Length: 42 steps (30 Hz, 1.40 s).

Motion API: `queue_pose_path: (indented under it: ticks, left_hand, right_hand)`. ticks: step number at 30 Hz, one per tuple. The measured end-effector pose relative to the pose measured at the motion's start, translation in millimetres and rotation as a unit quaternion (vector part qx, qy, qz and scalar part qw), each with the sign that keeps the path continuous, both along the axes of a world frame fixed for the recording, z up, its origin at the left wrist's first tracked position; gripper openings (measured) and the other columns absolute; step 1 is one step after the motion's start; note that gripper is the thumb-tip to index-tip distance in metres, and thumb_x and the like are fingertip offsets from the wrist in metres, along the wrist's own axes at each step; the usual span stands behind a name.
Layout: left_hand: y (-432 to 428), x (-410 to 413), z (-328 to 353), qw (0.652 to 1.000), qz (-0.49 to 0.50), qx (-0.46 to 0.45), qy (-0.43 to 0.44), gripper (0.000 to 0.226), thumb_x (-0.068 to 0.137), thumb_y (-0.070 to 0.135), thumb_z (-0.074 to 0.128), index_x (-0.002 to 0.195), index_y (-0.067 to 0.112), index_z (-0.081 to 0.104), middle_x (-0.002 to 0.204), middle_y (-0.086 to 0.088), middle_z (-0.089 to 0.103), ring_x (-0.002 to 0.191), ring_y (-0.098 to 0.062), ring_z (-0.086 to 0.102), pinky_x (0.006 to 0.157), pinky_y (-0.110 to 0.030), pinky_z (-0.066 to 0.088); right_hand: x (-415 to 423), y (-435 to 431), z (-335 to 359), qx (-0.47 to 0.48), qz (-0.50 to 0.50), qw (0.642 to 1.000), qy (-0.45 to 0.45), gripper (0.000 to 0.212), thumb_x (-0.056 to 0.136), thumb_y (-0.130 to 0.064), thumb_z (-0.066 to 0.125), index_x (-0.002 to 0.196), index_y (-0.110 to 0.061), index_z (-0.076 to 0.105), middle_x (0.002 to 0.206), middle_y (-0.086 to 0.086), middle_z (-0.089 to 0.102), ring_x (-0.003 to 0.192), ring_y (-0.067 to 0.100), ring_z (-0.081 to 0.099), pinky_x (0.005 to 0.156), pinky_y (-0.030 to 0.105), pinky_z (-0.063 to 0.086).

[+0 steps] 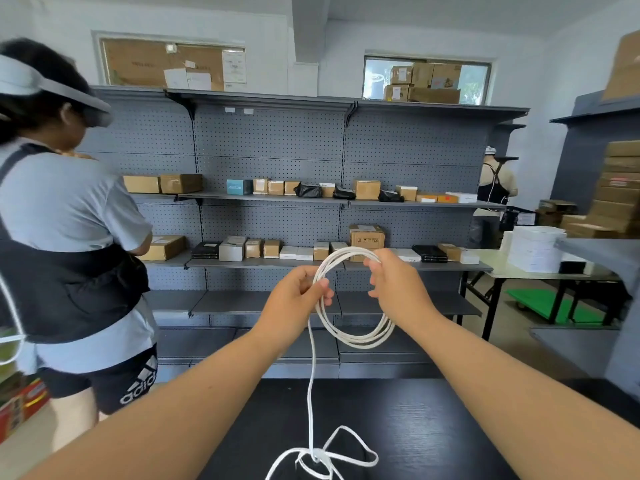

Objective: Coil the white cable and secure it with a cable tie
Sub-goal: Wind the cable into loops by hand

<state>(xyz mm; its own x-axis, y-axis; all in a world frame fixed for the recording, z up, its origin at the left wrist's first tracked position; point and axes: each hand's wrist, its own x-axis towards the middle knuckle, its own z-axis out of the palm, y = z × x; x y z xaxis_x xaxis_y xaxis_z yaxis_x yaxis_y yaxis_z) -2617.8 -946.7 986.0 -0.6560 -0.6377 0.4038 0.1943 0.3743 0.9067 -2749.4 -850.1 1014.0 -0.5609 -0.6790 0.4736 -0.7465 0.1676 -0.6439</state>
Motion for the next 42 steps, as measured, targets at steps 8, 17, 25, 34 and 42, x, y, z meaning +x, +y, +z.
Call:
queue_pose_path:
  ticks: [8,17,25,34,42]
  left_hand:
    - [9,-7,10,0.998,0.047,-0.037,0.014,0.016,0.094,0.012,0.053,0.085,0.023,0.059,0.074,0.001,0.059,0.051,0.003,0.056,0.058,-0.010,0.048]
    - [0,-3,37,0.895,0.097,-0.404,-0.162,0.016,0.095,0.015,0.049,0.095,0.006,0.062,0.070,-0.001,0.053,0.070,-0.024,0.053,0.068,-0.031,0.041]
    - [-9,1,33,0.899,0.047,-0.381,-0.212,0.011,0.094,0.020,0.052,0.088,0.015,0.060,0.073,-0.001,0.058,0.068,-0.021,0.061,0.070,-0.032,0.048]
    - [-3,15,-45,0.991,-0.061,0.052,-0.111,0.022,0.096,0.025,0.049,0.102,0.007,0.061,0.074,0.001,0.064,0.064,-0.011,0.059,0.075,-0.026,0.048]
    - [10,26,-108,0.986,-0.035,0.034,-0.157,0.009,0.095,0.022,0.051,0.092,0.023,0.060,0.077,0.004,0.061,0.070,-0.010,0.060,0.082,-0.027,0.053]
  right_hand:
    - [9,6,-14,-0.165,-0.024,0.974,-0.151,0.024,0.100,-0.021,0.031,0.101,-0.014,0.054,0.073,-0.003,0.049,0.072,0.020,0.060,0.067,0.027,0.049]
    - [9,10,-19,-0.016,0.001,0.999,-0.050,0.024,0.096,-0.020,0.042,0.120,-0.017,0.045,0.102,0.004,0.060,0.091,0.022,0.060,0.076,0.035,0.047]
    - [18,6,-16,0.075,0.017,0.995,0.062,0.024,0.099,-0.023,0.037,0.114,-0.008,0.048,0.093,0.007,0.052,0.082,0.023,0.049,0.068,0.031,0.036]
    - [19,6,-60,0.001,-0.020,0.997,-0.073,0.015,0.098,-0.020,0.037,0.090,-0.015,0.049,0.073,0.000,0.049,0.075,0.028,0.052,0.073,0.047,0.051]
    - [28,8,-132,-0.027,-0.088,0.976,-0.199,0.013,0.097,-0.018,0.039,0.090,-0.015,0.050,0.072,-0.005,0.047,0.084,0.030,0.054,0.081,0.055,0.050]
